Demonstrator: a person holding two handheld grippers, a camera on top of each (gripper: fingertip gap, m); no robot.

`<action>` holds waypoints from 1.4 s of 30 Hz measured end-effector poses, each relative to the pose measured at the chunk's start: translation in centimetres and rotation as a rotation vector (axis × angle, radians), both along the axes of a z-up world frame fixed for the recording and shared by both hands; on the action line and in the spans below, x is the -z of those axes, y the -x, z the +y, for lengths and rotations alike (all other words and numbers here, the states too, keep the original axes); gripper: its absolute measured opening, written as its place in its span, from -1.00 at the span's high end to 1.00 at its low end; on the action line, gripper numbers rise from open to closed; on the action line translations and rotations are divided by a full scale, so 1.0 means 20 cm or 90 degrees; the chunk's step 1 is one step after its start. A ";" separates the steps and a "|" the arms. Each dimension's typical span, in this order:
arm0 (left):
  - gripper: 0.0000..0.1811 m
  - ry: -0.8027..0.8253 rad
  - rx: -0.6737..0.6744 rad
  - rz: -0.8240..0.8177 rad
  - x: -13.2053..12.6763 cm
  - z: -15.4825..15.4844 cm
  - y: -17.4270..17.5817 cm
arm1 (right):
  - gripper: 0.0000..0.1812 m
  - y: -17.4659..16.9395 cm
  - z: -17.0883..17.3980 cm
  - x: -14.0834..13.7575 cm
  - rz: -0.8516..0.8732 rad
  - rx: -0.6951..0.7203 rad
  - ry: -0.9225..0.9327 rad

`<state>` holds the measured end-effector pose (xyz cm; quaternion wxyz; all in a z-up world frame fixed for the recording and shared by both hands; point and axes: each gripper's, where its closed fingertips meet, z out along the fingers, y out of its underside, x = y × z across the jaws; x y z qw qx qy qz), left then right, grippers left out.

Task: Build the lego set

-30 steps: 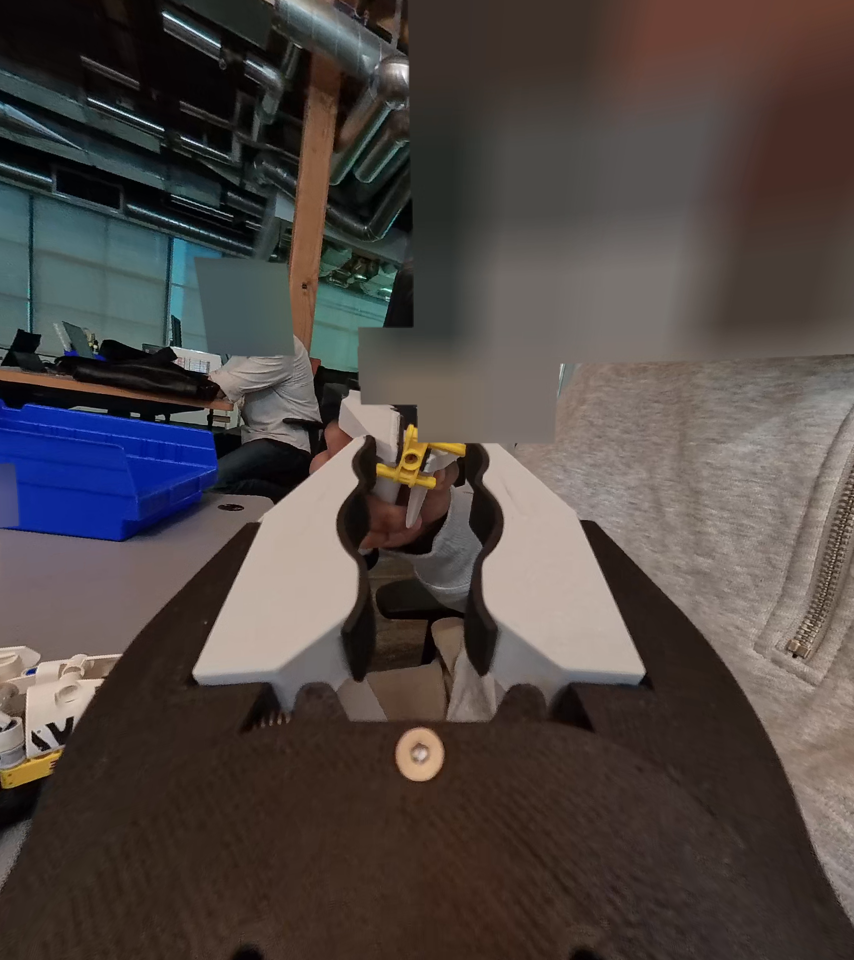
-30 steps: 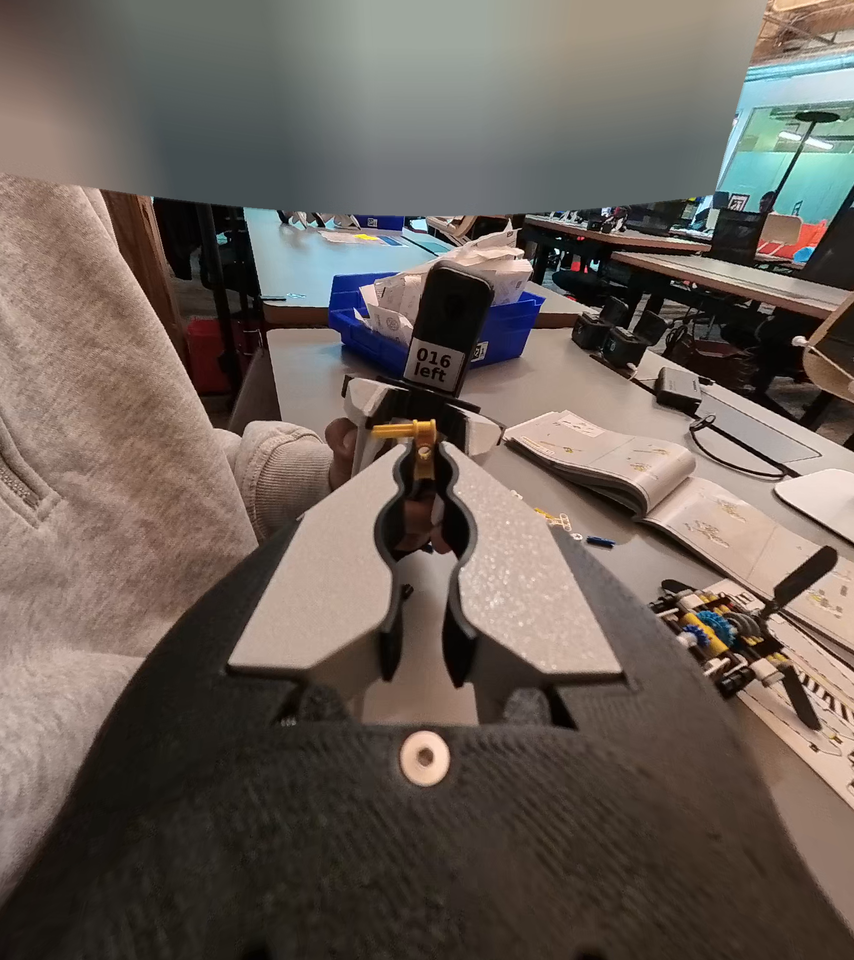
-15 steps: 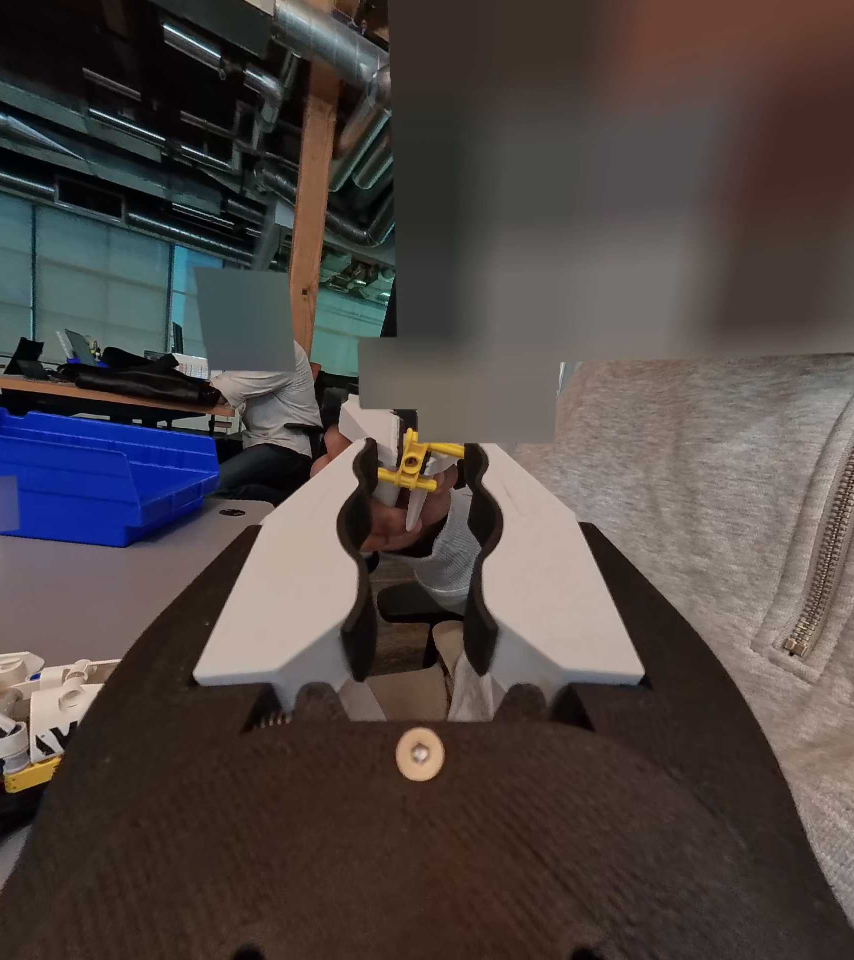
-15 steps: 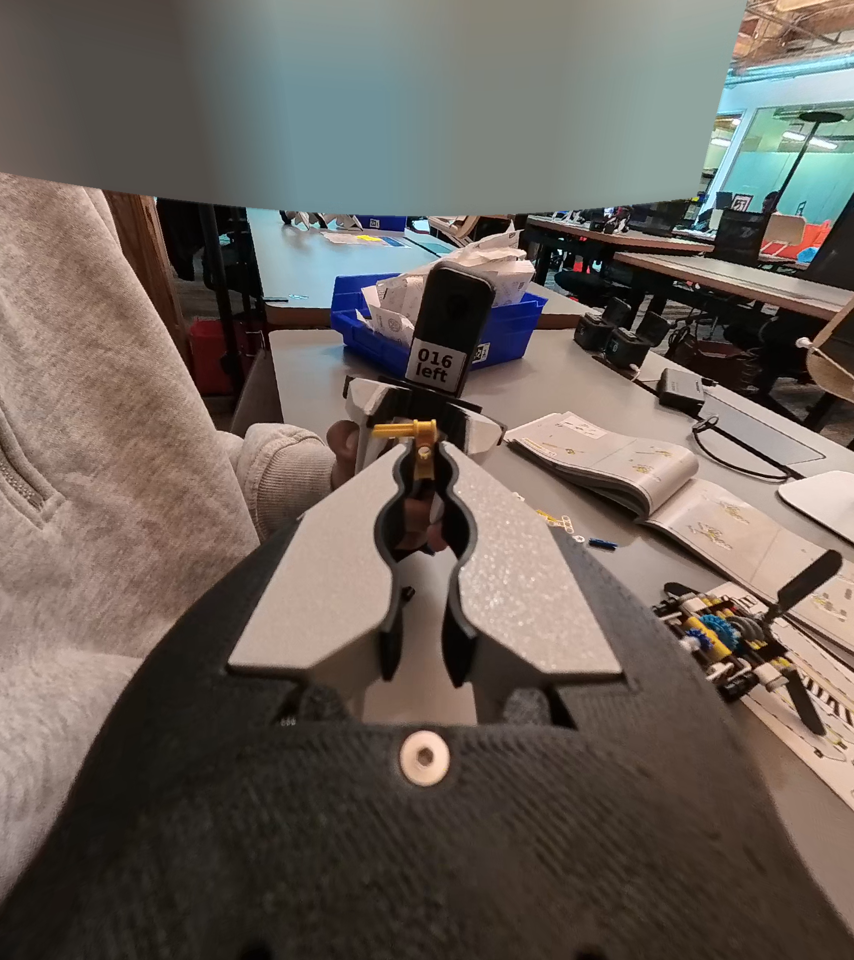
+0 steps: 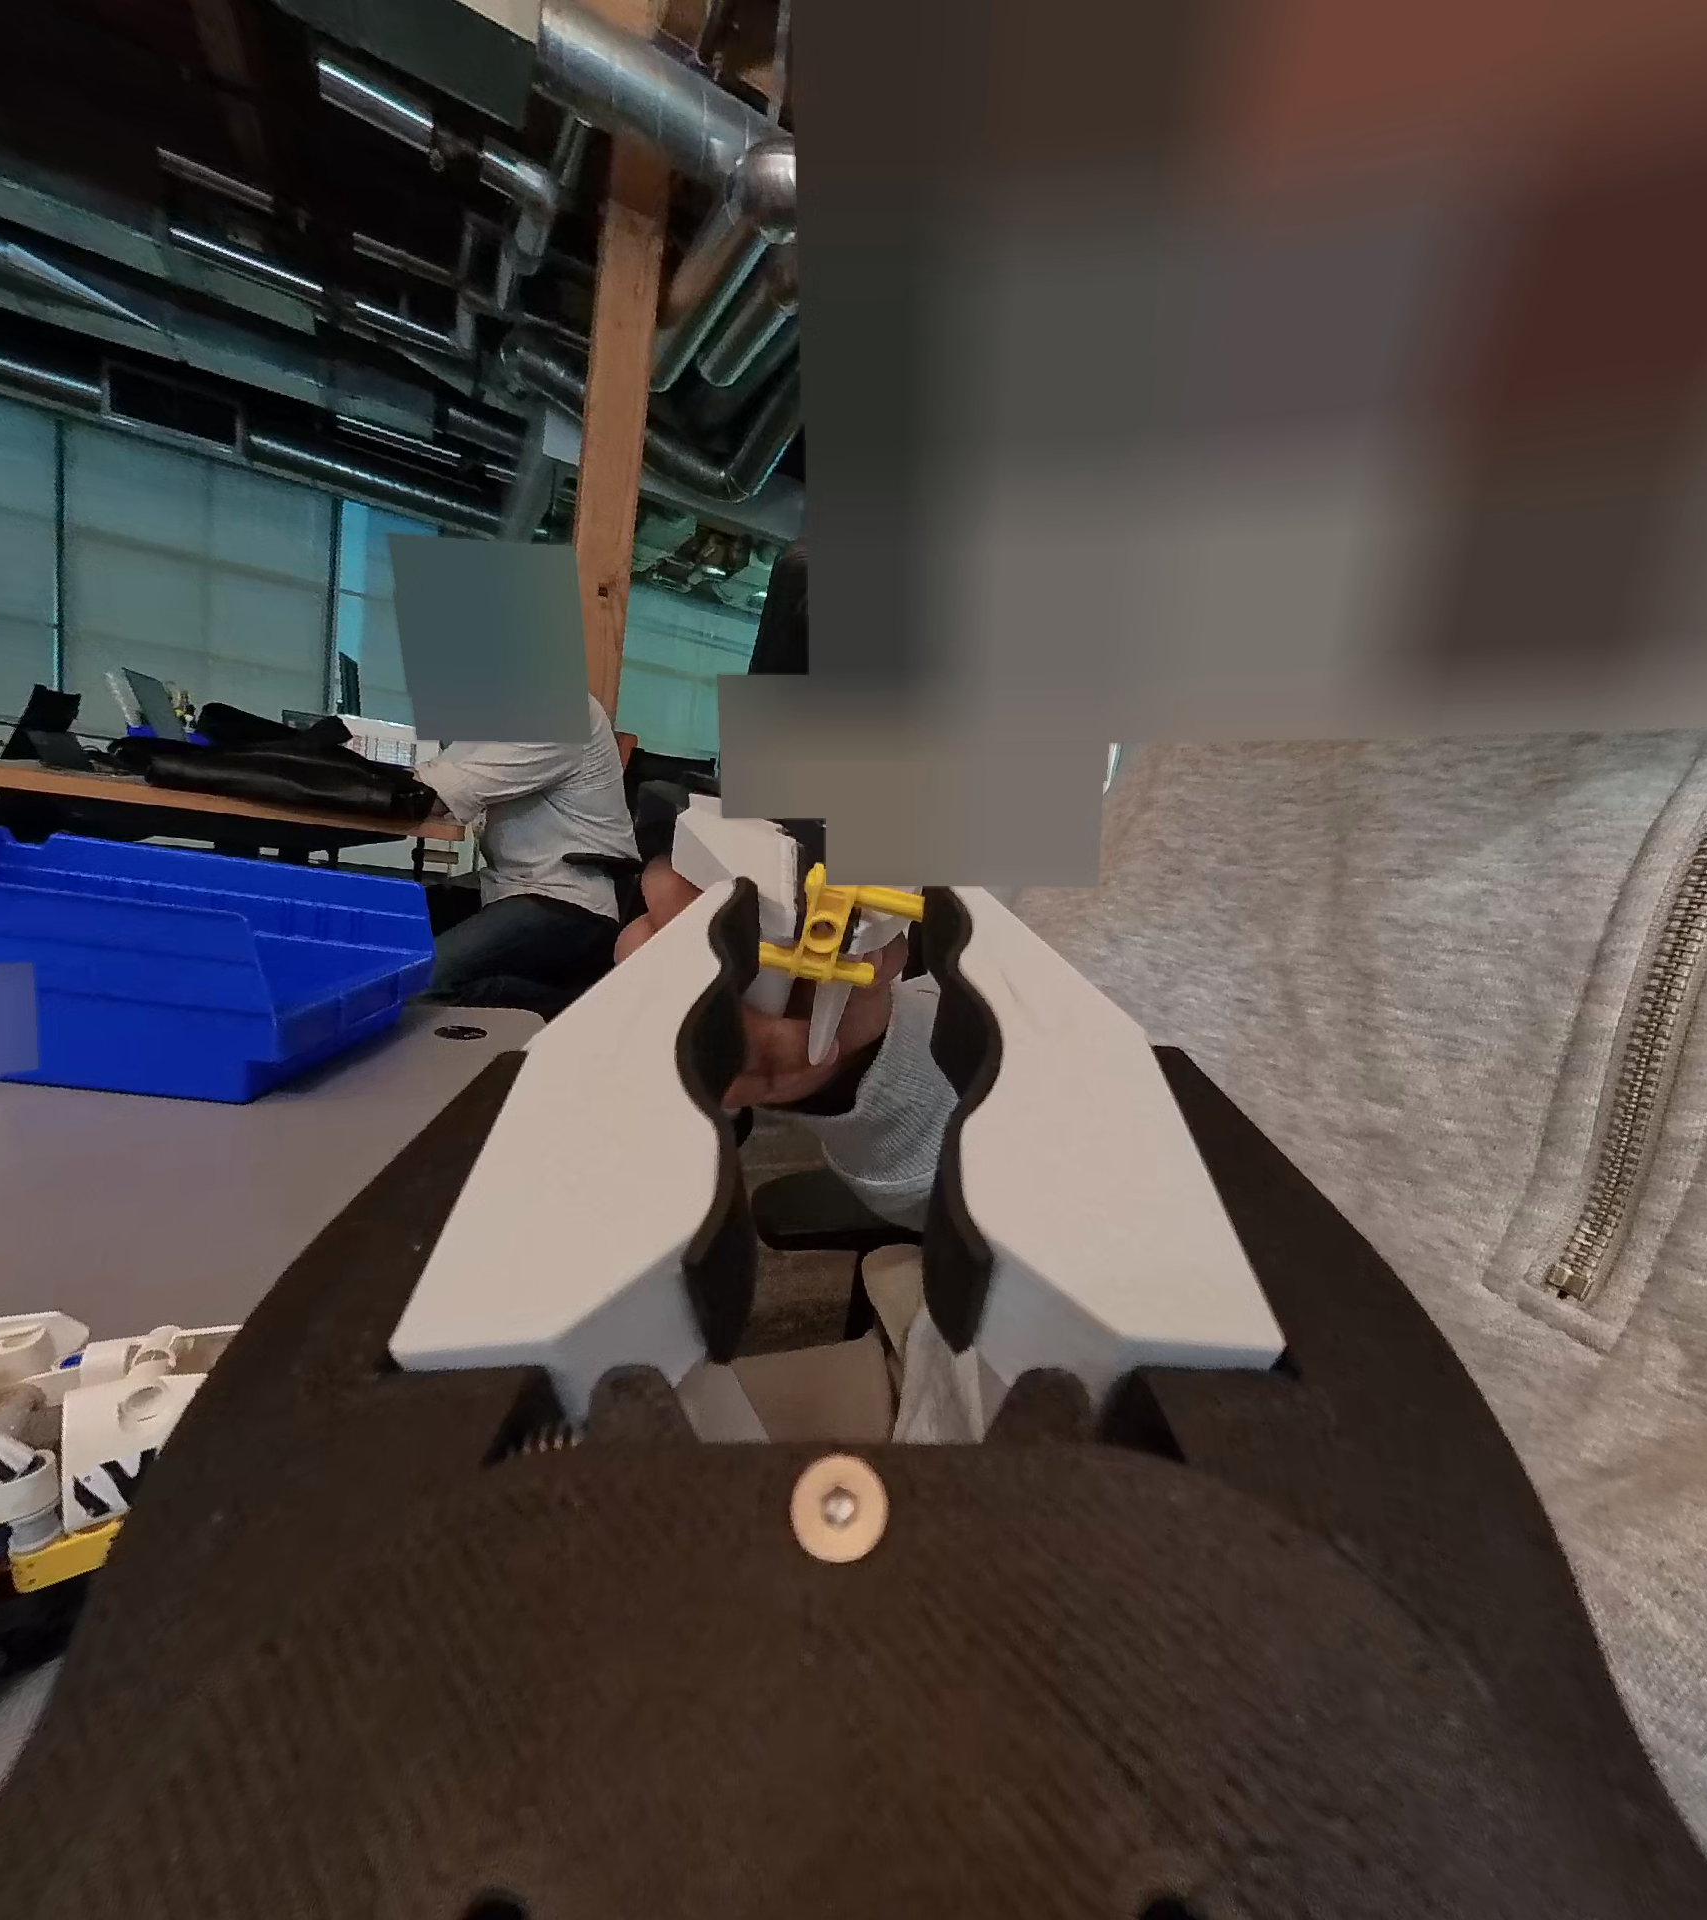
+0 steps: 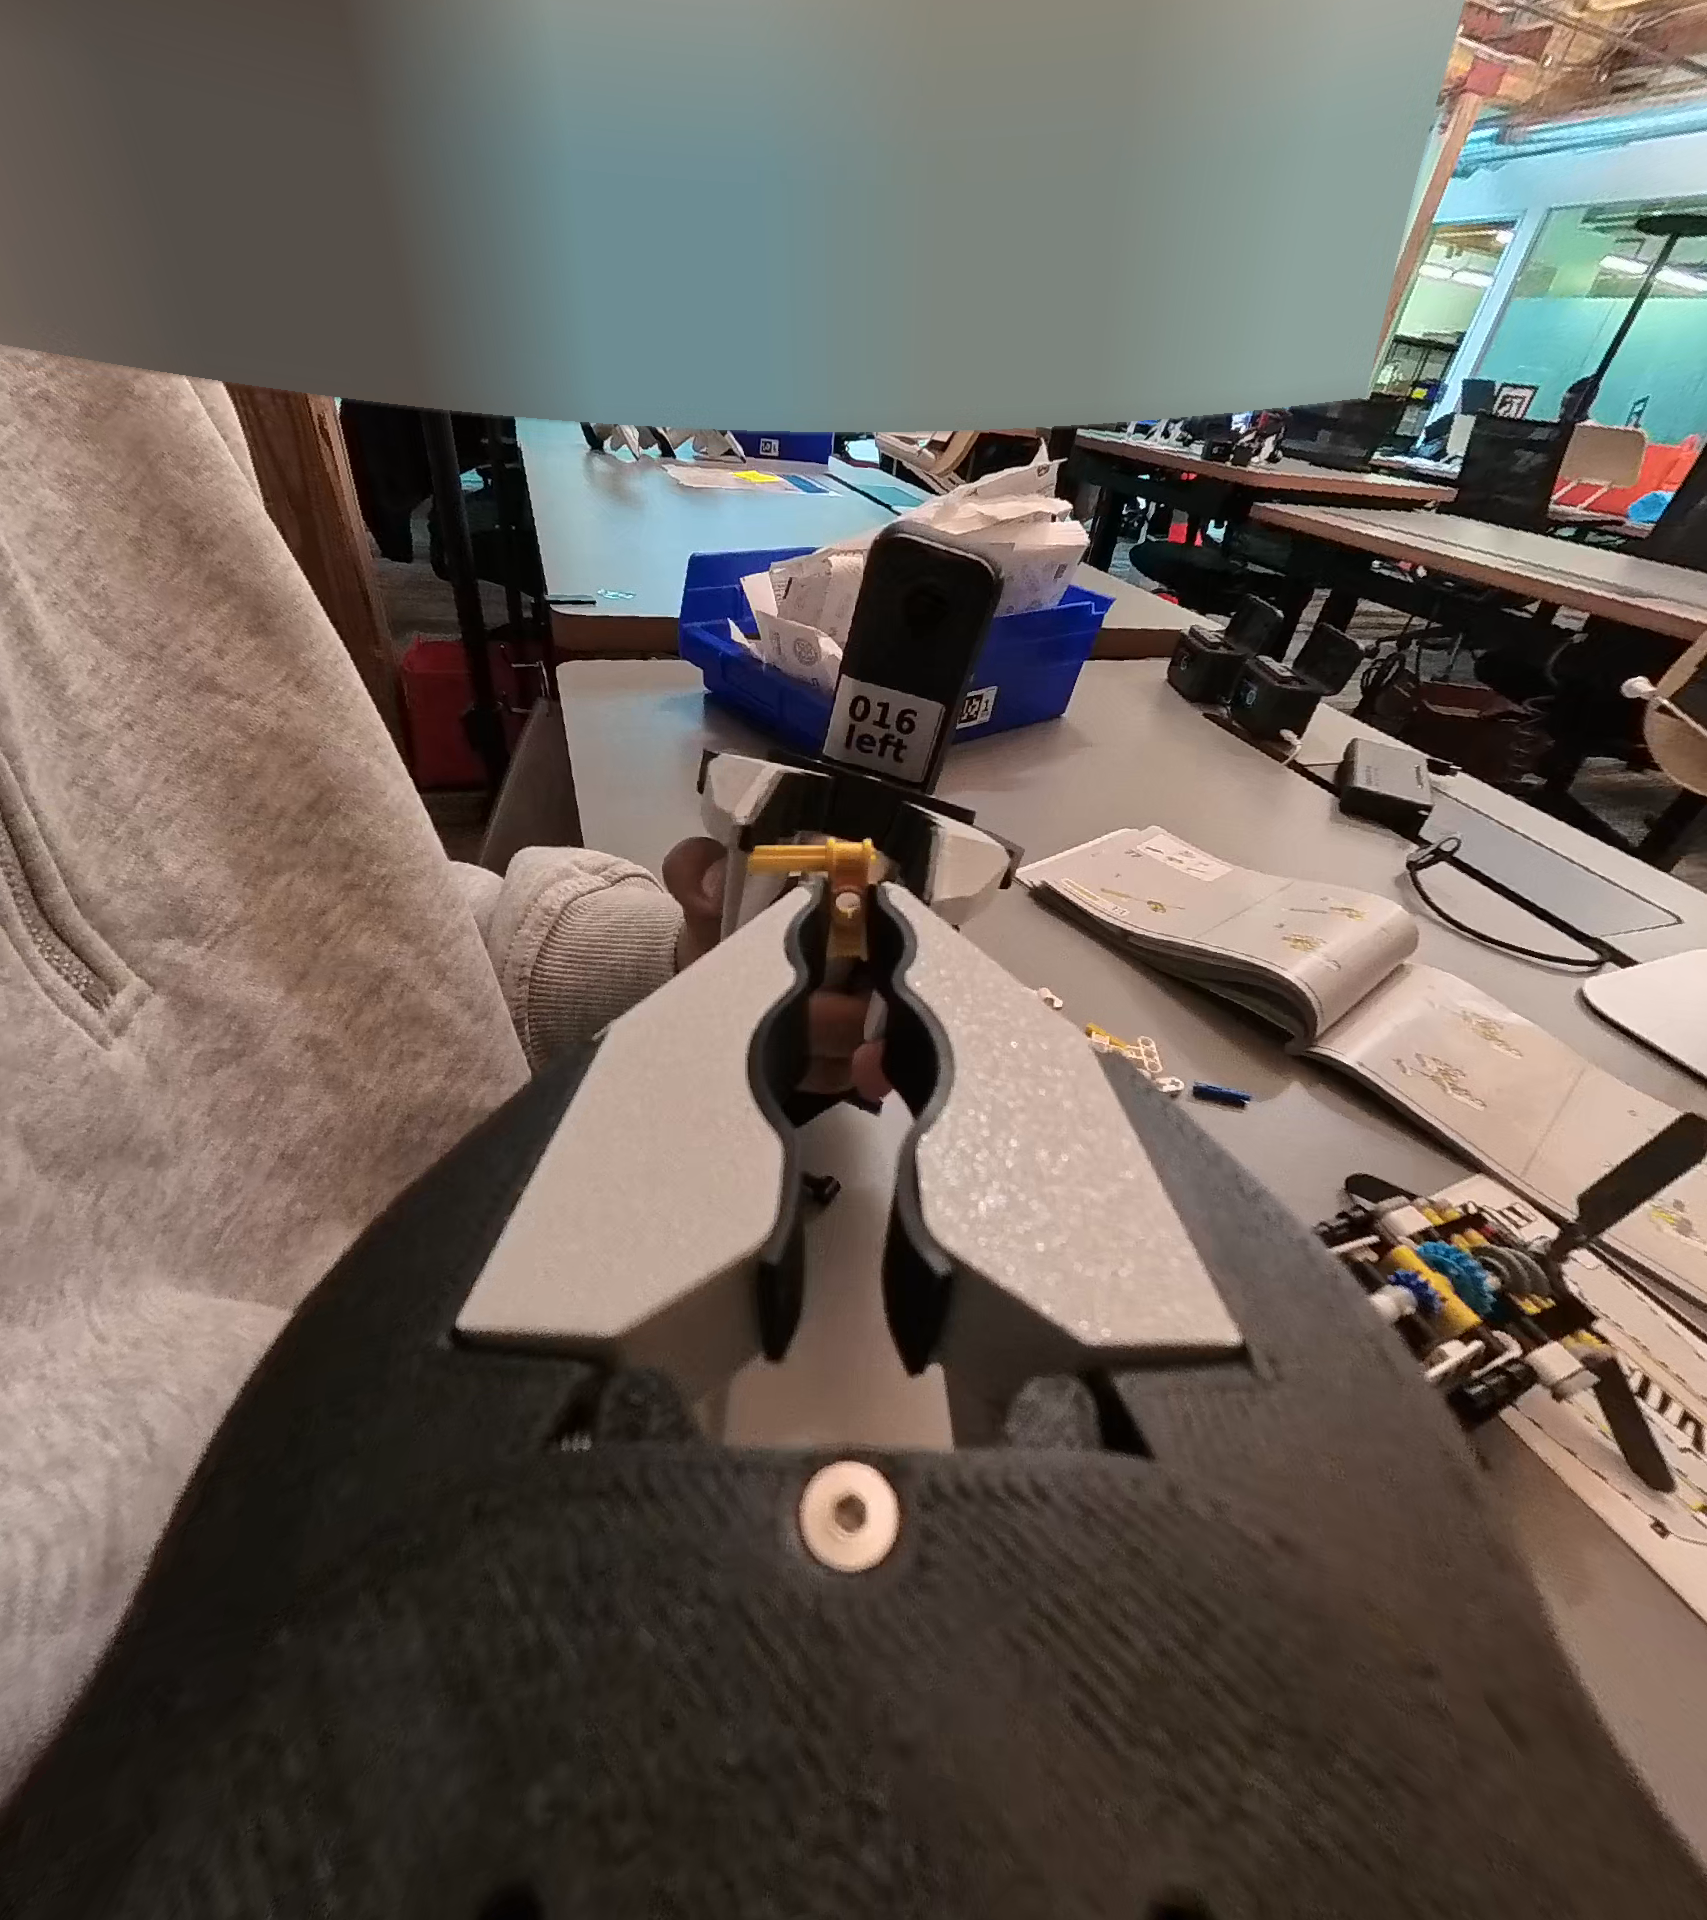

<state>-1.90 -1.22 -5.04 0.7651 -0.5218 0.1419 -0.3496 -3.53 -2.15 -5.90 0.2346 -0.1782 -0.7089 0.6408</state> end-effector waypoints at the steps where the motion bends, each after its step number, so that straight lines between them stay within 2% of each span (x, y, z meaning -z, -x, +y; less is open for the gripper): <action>1: 0.67 -0.002 -0.004 0.000 0.00 0.00 0.00 | 0.95 0.00 0.00 0.00 0.000 -0.001 -0.001; 2: 0.87 -0.010 -0.017 -0.001 -0.01 0.00 0.02 | 0.95 0.00 0.00 0.00 -0.004 -0.005 -0.002; 3: 0.94 -0.032 -0.023 0.001 -0.02 -0.02 0.02 | 0.94 -0.01 -0.02 0.01 -0.012 -0.010 0.000; 8: 0.94 -0.031 -0.008 -0.020 -0.03 -0.02 0.02 | 0.95 0.00 -0.01 0.00 -0.001 -0.006 -0.016; 9: 0.93 -0.033 -0.006 -0.027 -0.03 -0.02 0.02 | 0.94 0.00 -0.01 0.00 -0.001 -0.007 -0.018; 14: 0.54 -0.013 0.000 -0.040 -0.03 -0.01 0.02 | 0.96 0.01 0.00 -0.01 -0.001 -0.002 -0.007; 17: 0.48 0.009 0.000 -0.026 0.00 0.02 0.00 | 0.95 0.00 0.01 -0.02 -0.002 -0.002 0.005; 27: 0.59 0.006 0.019 -0.021 0.00 0.01 -0.02 | 0.94 -0.01 -0.01 0.01 -0.010 -0.008 -0.010; 42: 0.62 -0.009 -0.014 0.017 0.00 0.00 -0.02 | 0.95 -0.02 -0.01 0.01 -0.019 -0.013 -0.005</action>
